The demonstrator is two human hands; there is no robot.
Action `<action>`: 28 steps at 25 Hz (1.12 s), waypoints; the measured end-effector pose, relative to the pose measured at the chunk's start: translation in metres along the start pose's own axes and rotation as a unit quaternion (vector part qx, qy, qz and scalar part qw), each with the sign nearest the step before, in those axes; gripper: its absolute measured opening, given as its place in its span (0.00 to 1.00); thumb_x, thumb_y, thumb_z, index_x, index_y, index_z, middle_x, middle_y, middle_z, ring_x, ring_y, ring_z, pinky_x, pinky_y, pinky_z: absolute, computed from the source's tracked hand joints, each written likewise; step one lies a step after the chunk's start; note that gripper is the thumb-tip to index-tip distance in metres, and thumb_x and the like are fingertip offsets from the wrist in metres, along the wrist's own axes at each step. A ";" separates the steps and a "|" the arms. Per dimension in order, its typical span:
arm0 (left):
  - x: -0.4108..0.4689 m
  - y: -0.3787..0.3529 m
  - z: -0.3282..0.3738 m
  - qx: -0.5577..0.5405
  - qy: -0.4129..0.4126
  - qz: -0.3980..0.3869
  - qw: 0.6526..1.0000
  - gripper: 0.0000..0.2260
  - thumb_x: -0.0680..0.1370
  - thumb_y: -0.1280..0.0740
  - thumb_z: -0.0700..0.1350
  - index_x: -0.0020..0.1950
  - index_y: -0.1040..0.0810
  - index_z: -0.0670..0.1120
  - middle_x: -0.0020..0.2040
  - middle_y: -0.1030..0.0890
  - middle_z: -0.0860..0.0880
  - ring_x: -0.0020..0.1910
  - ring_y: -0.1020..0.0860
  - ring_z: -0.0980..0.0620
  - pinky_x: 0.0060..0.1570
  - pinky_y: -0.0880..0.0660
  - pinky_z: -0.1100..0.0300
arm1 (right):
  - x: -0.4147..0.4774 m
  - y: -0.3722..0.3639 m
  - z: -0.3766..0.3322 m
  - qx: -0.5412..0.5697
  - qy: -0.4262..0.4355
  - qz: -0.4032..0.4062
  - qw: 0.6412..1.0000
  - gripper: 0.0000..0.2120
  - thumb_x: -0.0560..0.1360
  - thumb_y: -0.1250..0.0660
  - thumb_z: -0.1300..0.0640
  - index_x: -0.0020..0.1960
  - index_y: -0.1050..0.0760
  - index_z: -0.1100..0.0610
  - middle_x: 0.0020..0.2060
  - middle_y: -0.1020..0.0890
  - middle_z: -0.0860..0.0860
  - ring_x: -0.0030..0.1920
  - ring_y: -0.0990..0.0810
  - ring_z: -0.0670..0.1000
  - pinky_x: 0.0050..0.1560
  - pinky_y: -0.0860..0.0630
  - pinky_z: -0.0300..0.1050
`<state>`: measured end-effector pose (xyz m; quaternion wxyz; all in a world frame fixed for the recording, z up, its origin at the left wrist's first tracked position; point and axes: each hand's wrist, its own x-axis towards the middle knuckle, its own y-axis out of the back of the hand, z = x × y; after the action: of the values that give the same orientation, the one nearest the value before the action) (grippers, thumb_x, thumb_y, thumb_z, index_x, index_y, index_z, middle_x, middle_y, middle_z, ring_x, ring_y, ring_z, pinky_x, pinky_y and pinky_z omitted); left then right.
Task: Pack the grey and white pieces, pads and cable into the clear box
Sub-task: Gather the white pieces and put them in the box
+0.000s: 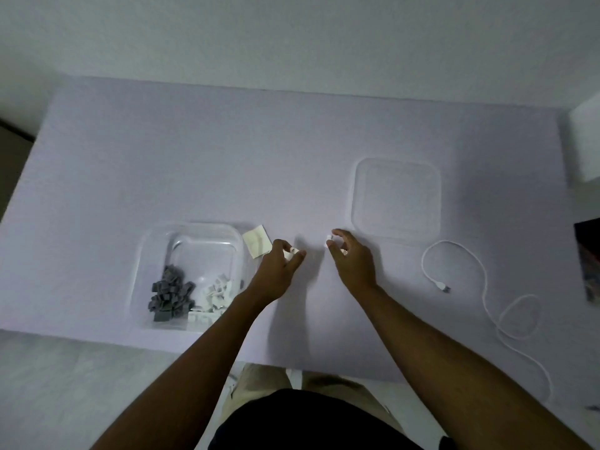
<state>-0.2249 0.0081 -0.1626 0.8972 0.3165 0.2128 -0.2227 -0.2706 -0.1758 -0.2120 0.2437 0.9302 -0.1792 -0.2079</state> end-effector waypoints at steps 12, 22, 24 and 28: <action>-0.024 0.073 -0.028 0.124 -0.025 0.089 0.988 0.15 0.80 0.38 0.59 0.56 0.34 0.48 0.28 0.25 0.49 0.29 0.26 0.49 0.32 0.34 0.55 | 0.012 -0.020 -0.002 0.034 -0.077 0.004 0.996 0.13 0.73 0.24 0.54 0.52 0.24 0.57 0.42 0.20 0.49 0.43 0.20 0.51 0.40 0.28 0.34; 0.021 0.171 -0.104 0.268 0.137 0.104 0.948 0.19 0.81 0.39 0.46 0.65 0.35 0.33 0.59 0.22 0.35 0.58 0.21 0.35 0.56 0.25 0.48 | -0.041 -0.099 -0.130 0.461 -0.249 0.007 0.851 0.08 0.78 0.30 0.53 0.50 0.24 0.57 0.27 0.31 0.48 0.25 0.35 0.45 0.23 0.39 0.37; 0.026 0.175 -0.105 0.301 0.128 0.092 0.940 0.15 0.81 0.40 0.41 0.63 0.32 0.34 0.59 0.21 0.37 0.58 0.20 0.37 0.57 0.24 0.50 | -0.052 -0.114 -0.149 0.477 -0.250 -0.011 0.842 0.06 0.78 0.30 0.53 0.50 0.24 0.56 0.28 0.30 0.47 0.26 0.34 0.45 0.25 0.38 0.37; 0.028 0.190 -0.108 0.322 0.080 0.047 0.942 0.13 0.79 0.40 0.37 0.62 0.26 0.36 0.58 0.20 0.39 0.56 0.20 0.41 0.56 0.22 0.52 | -0.070 -0.135 -0.179 0.488 -0.237 -0.035 0.839 0.04 0.77 0.29 0.57 0.49 0.23 0.56 0.32 0.28 0.48 0.29 0.33 0.45 0.27 0.37 0.37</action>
<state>-0.1268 0.2058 -0.1638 0.7368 0.6150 0.1858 -0.2105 -0.2135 0.0325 -0.1195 -0.2996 0.8567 -0.2768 -0.3157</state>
